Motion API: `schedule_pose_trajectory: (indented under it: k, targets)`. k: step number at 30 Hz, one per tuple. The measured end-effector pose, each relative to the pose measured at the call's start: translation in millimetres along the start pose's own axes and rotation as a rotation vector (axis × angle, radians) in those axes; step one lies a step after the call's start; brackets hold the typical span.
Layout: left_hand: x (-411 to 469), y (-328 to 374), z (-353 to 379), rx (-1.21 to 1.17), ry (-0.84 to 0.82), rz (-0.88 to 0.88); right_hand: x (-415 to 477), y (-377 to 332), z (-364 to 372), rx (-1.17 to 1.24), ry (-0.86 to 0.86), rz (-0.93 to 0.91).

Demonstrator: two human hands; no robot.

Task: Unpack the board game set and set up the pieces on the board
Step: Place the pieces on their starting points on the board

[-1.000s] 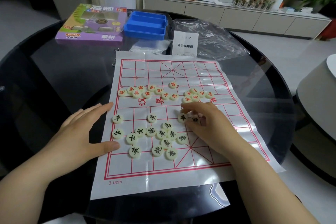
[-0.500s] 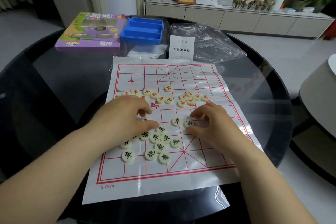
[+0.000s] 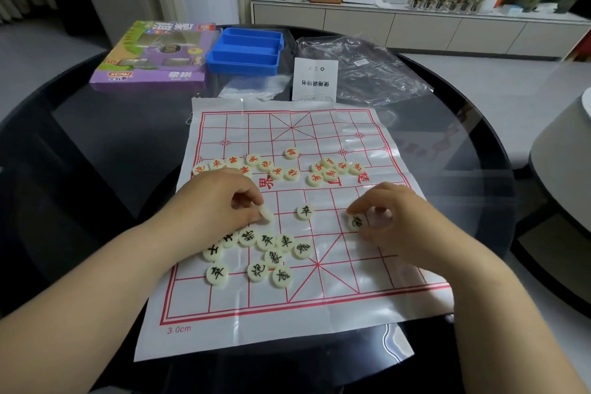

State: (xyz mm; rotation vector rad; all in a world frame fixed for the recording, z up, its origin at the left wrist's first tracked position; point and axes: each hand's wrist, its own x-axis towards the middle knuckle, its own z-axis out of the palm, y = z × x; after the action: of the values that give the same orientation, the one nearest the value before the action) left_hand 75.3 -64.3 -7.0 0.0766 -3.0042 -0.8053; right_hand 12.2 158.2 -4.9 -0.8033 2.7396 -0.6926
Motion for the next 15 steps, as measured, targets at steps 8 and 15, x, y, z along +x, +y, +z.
schedule_pose_trajectory:
  k: [8, 15]
  targets:
    - [-3.3, 3.6, 0.9, 0.131, 0.008, 0.063, -8.3, -3.8, 2.4, 0.024, 0.050, 0.101]
    - [2.1, 16.0, -1.4, 0.230, -0.062, 0.123, -11.6, 2.8, -4.7, 0.080, 0.137, 0.092]
